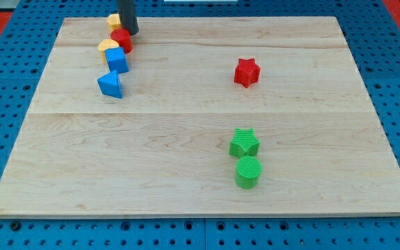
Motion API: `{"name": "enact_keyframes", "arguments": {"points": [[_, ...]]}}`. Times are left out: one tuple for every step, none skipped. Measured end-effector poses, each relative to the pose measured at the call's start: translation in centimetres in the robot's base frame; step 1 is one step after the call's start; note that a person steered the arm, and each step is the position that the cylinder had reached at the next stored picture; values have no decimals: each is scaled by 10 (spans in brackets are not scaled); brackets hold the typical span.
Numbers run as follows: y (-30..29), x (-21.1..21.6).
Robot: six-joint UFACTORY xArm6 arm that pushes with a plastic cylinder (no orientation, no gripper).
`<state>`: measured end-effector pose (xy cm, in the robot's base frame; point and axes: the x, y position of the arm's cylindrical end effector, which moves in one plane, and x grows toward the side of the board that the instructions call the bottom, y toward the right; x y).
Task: Push the yellow hexagon towards center of the board
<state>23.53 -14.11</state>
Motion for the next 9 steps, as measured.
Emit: {"name": "enact_keyframes", "arguments": {"points": [[-5,4],[-48,4],[-83,3],[-110,-10],[-97,-36],[-72,-43],[-25,-24],[56,5],[83,32]]}}
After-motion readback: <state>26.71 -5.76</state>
